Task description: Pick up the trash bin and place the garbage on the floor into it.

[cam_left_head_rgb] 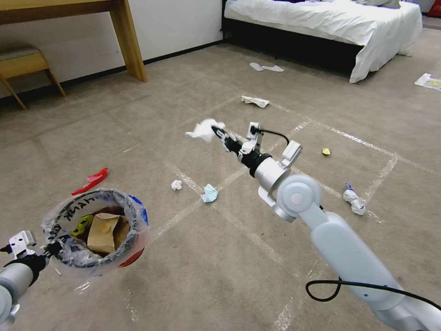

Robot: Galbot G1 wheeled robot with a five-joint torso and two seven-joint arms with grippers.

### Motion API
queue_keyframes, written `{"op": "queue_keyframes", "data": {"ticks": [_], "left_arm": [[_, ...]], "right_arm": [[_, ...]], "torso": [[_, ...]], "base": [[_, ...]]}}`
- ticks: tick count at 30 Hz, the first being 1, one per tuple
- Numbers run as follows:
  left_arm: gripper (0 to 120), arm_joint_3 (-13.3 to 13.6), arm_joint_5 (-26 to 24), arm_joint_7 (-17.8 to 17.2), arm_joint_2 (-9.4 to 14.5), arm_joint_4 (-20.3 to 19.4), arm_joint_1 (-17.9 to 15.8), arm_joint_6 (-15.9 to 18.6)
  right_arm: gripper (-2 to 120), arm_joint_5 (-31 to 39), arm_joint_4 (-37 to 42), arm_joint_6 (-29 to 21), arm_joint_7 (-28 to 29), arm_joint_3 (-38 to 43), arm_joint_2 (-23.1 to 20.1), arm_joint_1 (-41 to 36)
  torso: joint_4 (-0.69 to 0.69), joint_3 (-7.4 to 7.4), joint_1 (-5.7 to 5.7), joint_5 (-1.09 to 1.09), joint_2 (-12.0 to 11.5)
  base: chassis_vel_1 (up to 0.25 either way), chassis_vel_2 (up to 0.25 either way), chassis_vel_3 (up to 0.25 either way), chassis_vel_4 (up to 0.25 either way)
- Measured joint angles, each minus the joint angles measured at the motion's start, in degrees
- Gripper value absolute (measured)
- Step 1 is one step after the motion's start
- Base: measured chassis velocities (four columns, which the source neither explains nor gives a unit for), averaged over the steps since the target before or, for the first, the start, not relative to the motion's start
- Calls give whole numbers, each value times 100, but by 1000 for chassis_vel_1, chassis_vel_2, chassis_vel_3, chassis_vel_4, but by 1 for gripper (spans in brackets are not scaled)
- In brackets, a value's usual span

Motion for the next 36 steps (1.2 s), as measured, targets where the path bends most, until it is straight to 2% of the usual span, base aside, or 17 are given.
{"op": "queue_keyframes", "data": {"ticks": [9, 16, 23, 27, 29, 36], "left_arm": [[0, -9, -98, -20, 140, -29, 69, 10], [0, 129, -334, -157, 325, 8, -85, 53], [0, 179, -472, -204, 444, 75, -144, 69], [0, 190, -496, -209, 493, 115, -143, 72], [0, 227, -497, -209, 499, 138, -148, 74], [0, 257, -496, -204, 506, 154, -165, 74]], "right_arm": [[0, 185, 259, 6, 126, -889, 191, 578], [0, 348, 569, -115, 571, -1586, 284, 1089], [0, 426, 546, -264, 799, -2041, 417, 1450], [0, 461, 529, -451, 1050, -2377, 457, 1549], [0, 467, 537, -573, 1383, -2692, 553, 1612], [0, 470, 606, -805, 1938, -3098, 606, 1605]], "torso": [[0, 0, 0, -1, 0], [-1, 0, 0, -2, 0], [0, 0, 0, -2, 0], [0, 0, 0, -2, 0], [-1, 0, 0, -2, 0], [0, 0, 0, -2, 0]], "base": [[0, 0, 0, 0], [0, 0, 0, 0], [0, 0, 0, 0], [0, 0, 0, 0], [0, 0, 0, 0], [0, 0, 0, 0]]}}
